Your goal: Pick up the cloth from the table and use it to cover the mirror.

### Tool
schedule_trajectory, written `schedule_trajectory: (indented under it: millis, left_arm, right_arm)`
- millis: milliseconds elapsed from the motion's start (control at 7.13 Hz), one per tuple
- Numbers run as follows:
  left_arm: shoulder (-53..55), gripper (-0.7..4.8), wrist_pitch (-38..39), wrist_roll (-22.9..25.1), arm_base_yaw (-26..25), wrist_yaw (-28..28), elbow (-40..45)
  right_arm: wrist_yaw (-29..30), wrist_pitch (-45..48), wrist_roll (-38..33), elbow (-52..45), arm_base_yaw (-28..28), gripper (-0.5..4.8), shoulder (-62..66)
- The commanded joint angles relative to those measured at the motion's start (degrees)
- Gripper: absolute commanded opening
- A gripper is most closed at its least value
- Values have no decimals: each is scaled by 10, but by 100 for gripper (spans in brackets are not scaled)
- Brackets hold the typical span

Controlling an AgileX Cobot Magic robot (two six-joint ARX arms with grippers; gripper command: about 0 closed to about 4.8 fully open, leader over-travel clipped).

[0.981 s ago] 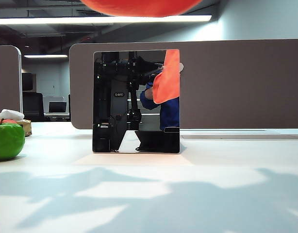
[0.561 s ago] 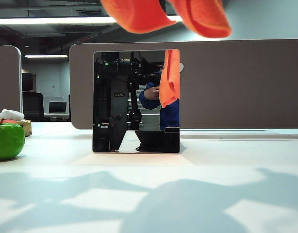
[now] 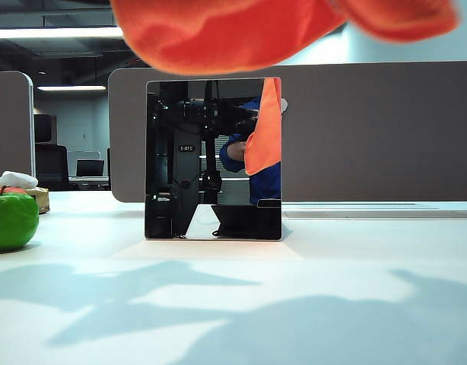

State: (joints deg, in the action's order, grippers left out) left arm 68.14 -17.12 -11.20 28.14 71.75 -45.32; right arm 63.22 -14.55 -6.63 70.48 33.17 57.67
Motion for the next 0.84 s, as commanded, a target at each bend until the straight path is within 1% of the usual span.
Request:
schedule_trajectory:
  millis: [140, 280, 420, 561, 701, 841]
  left_arm:
    - [21, 342, -15, 0, 1, 71, 0]
    - [20, 342, -18, -17, 1, 136, 0]
    - [20, 341, -19, -24, 1, 141, 0]
    - [20, 327, -18, -27, 1, 146, 0]
    - [37, 211, 9, 0, 51, 64, 0]
    - [49, 211, 11, 3, 51, 43, 0]
  right_arm:
    - [-1, -22, 0, 3, 0, -1, -1]
    - [-44, -38, 24, 2, 0, -1, 0]
    - [-46, -40, 24, 2, 0, -1, 3]
    - [-70, -59, 37, 2, 0, -1, 4]
    - [-105, 29, 51, 4, 0, -1, 27]
    - [-104, 29, 51, 7, 0, -1, 26]
